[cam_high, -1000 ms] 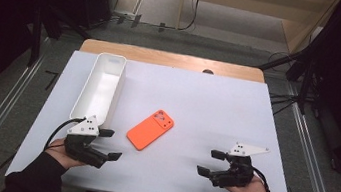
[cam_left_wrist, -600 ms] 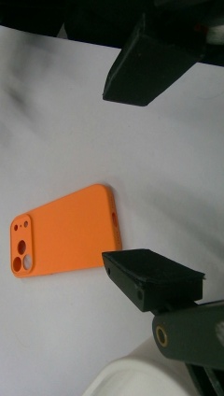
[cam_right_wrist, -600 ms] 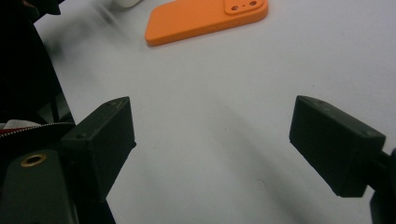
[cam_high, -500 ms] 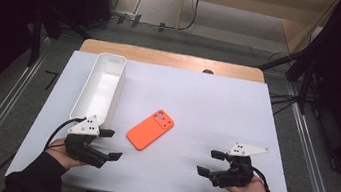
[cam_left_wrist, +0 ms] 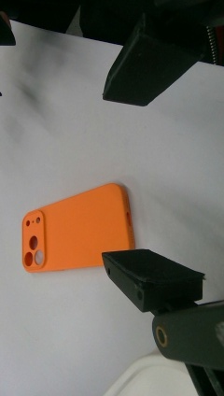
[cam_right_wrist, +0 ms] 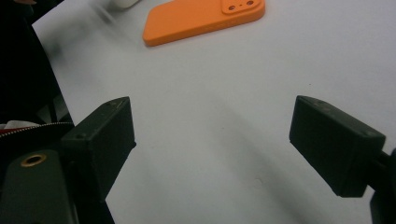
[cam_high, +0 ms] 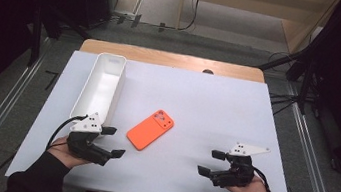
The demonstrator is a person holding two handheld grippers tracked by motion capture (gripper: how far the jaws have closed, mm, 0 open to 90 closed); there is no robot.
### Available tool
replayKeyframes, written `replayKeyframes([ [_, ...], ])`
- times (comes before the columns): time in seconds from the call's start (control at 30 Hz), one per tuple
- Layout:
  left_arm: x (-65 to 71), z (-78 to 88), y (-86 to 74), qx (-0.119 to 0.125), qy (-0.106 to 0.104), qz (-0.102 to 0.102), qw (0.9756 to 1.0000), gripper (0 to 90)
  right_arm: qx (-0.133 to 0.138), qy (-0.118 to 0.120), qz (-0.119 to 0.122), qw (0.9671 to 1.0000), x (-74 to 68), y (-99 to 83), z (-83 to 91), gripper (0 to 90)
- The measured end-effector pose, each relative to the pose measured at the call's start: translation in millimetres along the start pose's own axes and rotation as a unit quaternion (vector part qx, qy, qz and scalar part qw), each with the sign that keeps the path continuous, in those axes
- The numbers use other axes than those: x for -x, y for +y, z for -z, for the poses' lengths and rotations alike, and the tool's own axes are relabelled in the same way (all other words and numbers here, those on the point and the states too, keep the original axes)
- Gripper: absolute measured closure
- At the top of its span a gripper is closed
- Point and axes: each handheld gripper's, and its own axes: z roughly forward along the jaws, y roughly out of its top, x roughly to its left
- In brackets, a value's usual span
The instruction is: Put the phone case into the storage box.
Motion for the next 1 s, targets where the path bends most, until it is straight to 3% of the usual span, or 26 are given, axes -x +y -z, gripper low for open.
replayKeyframes([
  [0.1,1.2,-2.2,2.6,-0.004,0.009,-0.001,1.0000,18.7,-0.002,0.002,0.000,1.0000,-0.1,0.2,-0.7,13.2],
  [0.73,6.9,-19.9,27.1,-0.005,0.005,0.009,0.9999,18.6,-0.004,0.002,-0.003,1.0000,0.6,-0.1,-0.5,13.2],
  [1.0,5.1,-25.5,37.6,-0.006,0.013,0.023,0.9996,18.4,-0.004,0.003,-0.003,1.0000,1.7,-0.4,-0.2,13.2],
])
